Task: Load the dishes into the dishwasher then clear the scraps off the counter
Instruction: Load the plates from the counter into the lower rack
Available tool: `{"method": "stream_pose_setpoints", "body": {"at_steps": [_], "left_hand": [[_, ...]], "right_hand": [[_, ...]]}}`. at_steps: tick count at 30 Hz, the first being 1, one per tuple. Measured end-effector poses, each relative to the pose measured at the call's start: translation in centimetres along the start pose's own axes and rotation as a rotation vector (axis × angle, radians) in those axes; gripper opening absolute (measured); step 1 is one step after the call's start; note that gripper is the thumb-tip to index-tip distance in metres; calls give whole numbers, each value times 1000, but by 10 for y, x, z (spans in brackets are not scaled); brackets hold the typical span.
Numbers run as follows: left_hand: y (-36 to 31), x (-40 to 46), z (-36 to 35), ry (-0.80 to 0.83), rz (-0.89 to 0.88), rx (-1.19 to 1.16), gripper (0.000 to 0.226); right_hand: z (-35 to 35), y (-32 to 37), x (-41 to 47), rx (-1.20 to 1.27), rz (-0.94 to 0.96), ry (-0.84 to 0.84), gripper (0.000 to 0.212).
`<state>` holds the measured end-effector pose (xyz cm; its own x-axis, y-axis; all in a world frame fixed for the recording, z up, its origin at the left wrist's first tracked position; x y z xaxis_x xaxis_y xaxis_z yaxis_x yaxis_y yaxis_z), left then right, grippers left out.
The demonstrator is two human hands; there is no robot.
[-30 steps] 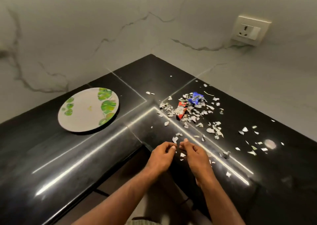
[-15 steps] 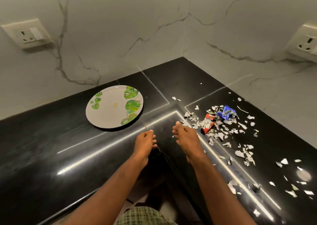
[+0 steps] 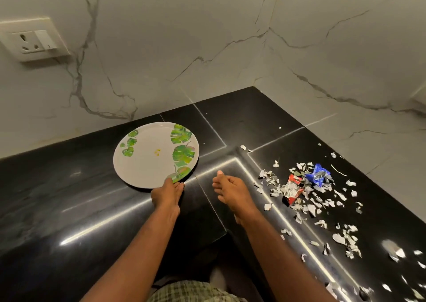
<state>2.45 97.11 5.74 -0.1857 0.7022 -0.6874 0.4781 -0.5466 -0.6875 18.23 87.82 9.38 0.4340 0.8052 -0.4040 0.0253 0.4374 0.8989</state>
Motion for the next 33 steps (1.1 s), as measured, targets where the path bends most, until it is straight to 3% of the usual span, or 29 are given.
{"method": "stream_pose_setpoints", "body": {"at_steps": [7, 15, 19, 26, 30, 33], "left_hand": [[-12, 19, -1, 29, 72, -25, 35], [-4, -24, -21, 96, -207, -98, 30], [15, -40, -27, 199, -273, 26, 17], [37, -78, -49, 406, -358, 217, 18], [52, -98, -57, 552, -357, 234, 18], [66, -105, -62, 696, -352, 300, 20]], "right_hand": [[-1, 4, 2, 41, 8, 13, 38], [26, -3, -6, 165, -11, -118, 39], [50, -11, -14, 259, -37, -208, 40], [114, -12, -31, 601, -4, -475, 45], [163, -19, -56, 668, -23, -611, 47], [194, -29, -74, 638, -78, -730, 35]]}}
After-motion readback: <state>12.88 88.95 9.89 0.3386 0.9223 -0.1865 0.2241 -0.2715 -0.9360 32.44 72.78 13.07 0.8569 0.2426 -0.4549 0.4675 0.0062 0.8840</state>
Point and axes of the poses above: each hand's wrist, its own x-axis towards the middle knuckle, its own z-axis out of the back of the hand, y = z × x, the point moved 1 cm from there along x, towards the middle knuckle, and after that the axes turned 3 degrees about z, right-handed, at the moved point
